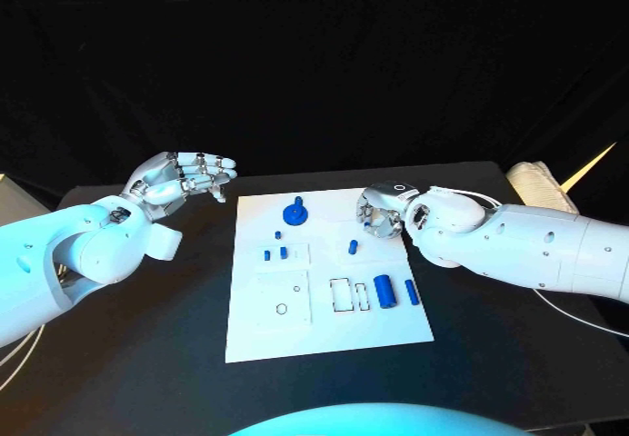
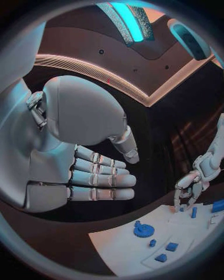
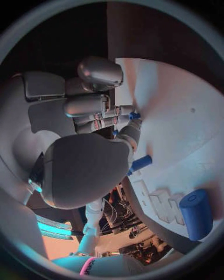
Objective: Assemble the parts on the task board
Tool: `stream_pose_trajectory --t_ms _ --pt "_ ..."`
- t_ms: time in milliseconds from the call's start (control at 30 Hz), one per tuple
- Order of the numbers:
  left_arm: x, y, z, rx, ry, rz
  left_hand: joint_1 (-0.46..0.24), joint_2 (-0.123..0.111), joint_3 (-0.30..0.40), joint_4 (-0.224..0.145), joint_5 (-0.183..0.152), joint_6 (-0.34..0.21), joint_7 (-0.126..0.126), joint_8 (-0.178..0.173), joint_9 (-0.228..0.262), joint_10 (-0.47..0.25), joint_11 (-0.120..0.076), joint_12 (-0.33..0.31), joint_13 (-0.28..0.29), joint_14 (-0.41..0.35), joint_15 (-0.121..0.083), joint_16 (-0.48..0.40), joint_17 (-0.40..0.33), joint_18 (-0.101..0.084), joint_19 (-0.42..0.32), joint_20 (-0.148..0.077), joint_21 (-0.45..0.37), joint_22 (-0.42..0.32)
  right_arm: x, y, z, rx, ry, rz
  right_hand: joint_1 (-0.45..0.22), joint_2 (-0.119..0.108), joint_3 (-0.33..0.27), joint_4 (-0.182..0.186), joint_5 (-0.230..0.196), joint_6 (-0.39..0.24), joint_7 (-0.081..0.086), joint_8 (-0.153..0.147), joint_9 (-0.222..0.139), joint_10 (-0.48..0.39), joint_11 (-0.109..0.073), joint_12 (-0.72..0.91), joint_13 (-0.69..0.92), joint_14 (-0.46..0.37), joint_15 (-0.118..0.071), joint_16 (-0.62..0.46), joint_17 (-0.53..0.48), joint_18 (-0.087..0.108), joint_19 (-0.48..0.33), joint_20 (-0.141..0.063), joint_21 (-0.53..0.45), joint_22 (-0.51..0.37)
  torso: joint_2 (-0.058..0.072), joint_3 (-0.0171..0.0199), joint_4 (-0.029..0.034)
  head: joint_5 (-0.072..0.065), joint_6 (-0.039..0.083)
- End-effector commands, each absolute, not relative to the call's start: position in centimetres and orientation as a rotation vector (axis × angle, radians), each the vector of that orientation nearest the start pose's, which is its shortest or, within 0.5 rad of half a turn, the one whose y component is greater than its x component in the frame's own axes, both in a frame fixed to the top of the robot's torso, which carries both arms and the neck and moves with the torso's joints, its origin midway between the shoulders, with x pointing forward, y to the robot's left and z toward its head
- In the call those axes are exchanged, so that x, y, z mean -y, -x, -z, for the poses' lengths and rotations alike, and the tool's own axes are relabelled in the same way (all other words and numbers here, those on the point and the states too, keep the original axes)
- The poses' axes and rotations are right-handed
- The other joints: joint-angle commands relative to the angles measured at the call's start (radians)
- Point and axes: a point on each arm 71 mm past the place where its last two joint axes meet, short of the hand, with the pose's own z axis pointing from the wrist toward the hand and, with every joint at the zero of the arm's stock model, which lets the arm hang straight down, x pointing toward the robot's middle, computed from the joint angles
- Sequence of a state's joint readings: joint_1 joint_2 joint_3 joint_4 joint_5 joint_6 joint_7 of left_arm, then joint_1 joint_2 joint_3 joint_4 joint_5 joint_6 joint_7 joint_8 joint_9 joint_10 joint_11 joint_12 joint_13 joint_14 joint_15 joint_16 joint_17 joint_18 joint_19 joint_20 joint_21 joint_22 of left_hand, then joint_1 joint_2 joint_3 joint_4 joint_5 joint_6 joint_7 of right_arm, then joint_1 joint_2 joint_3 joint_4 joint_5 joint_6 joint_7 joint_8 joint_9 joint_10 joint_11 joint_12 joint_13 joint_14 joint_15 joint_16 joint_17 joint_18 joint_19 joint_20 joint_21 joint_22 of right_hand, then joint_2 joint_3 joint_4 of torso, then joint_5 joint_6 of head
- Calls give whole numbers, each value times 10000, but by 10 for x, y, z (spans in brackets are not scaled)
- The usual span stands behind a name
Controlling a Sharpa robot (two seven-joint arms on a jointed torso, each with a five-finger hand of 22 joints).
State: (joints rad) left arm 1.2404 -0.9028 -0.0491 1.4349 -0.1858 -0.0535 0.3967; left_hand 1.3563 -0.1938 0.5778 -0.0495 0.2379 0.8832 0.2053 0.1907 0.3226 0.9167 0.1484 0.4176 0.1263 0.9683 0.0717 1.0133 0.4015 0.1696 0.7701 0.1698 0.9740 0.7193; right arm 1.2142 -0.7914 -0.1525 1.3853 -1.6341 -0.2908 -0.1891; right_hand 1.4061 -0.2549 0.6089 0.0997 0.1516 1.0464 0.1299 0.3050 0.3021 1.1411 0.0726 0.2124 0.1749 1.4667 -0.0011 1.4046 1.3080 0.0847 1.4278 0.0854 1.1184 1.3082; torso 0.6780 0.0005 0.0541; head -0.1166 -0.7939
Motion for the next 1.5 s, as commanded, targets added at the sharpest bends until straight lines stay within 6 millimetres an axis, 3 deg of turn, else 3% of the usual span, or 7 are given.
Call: stream_pose_trajectory --t_ms 33,267,533,867,1500 --pt "-248 -501 162 -15247 8477 16299 -87 36 -76 18 -1 27 7 9 5 -62 -27 42 -18 -61 3 -45 -15 146 -7 11 -55 -22 218 -495 237 -17759 3402 -3353 102 229 274 -206 -89 125 -18 63 64 223 -58 -63 -58 509 -91 59 215 -5 89 -30 171 231 -7 2 0 -18 -16" --pt "-249 -501 162 -15285 8502 16265 -86 37 -89 17 -1 9 12 -4 0 -75 -23 40 -23 -55 5 -54 -23 147 5 11 -75 -39 218 -493 241 -17696 3699 -2698 240 290 682 -831 177 378 -82 188 217 756 -163 -133 -105 496 -212 36 178 -83 239 -122 641 544 -15 4 3 -43 -19" --pt "-249 -502 163 -15310 8518 16230 -71 41 -98 8 1 -12 18 -18 -6 -90 -20 39 -28 -49 4 -64 -31 148 20 10 -96 -55 217 -490 237 -17126 3576 -2606 170 362 1022 -1297 -26 529 -134 194 324 1153 -243 -232 -21 454 -310 -100 -16 -175 387 -194 1163 885 -7 9 -5 -48 1" --pt "-249 -502 163 -15313 8527 16206 -68 43 -107 7 1 -26 24 -29 -11 -99 -16 38 -31 -44 6 -70 -37 147 30 10 -109 -66 211 -485 224 -16228 3285 -3195 131 411 1140 -1464 -244 566 -136 170 363 1257 -252 -289 36 461 -321 -107 -33 -224 465 -206 1430 1049 -14 -7 4 -65 22" --pt "-250 -504 164 -15319 8548 16162 -80 49 -136 18 0 -59 45 -54 -22 -120 -3 38 -40 -33 16 -88 -51 144 56 14 -146 -96 206 -477 185 -15462 2699 -4209 95 409 1144 -1478 -281 578 -127 167 372 1278 -250 -299 50 467 -320 -96 -20 -236 483 -206 1490 1085 -17 -10 -4 -35 60"
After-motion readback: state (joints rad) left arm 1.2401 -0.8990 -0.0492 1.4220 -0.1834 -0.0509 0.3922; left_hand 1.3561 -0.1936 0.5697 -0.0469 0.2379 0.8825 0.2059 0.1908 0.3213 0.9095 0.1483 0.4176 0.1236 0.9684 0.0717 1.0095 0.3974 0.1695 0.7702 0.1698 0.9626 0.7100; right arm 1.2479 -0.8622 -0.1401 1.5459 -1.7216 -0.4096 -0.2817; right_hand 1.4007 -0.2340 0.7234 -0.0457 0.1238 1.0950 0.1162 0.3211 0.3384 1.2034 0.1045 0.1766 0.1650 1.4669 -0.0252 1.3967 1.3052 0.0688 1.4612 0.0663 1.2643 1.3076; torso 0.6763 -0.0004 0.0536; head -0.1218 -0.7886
